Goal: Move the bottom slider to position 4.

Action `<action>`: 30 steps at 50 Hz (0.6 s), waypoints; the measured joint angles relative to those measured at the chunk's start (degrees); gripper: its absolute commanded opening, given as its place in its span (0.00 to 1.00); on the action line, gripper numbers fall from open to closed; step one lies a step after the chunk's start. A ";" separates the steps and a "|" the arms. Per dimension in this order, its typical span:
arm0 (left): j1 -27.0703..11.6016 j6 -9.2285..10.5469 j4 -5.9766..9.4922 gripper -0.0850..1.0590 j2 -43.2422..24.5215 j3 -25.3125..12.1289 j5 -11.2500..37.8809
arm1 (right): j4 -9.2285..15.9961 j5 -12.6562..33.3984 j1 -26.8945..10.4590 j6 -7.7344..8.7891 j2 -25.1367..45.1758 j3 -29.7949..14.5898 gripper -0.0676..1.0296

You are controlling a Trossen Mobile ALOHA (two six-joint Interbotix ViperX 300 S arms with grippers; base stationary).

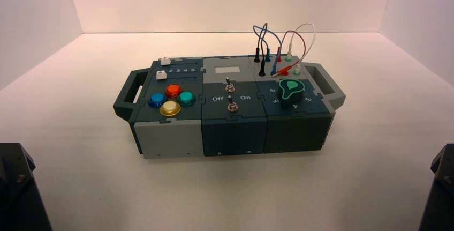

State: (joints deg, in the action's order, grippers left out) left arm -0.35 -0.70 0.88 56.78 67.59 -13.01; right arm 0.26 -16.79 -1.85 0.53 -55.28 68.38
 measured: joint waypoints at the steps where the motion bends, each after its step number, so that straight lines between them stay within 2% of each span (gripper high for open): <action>1: 0.00 0.00 0.00 0.05 0.00 0.00 0.09 | 0.00 0.09 0.09 0.00 0.00 0.00 0.04; 22: 0.00 0.00 0.00 0.05 -0.26 0.00 0.70 | 0.00 1.23 0.00 0.00 -0.26 -0.09 0.04; 30: 0.00 0.00 0.00 0.05 -0.35 -0.35 2.37 | -0.09 1.58 0.00 0.00 -0.26 0.00 0.04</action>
State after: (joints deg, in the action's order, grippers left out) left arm -0.35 -0.70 0.88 56.43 67.24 -10.63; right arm 0.18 -15.21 -1.85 0.53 -55.55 68.38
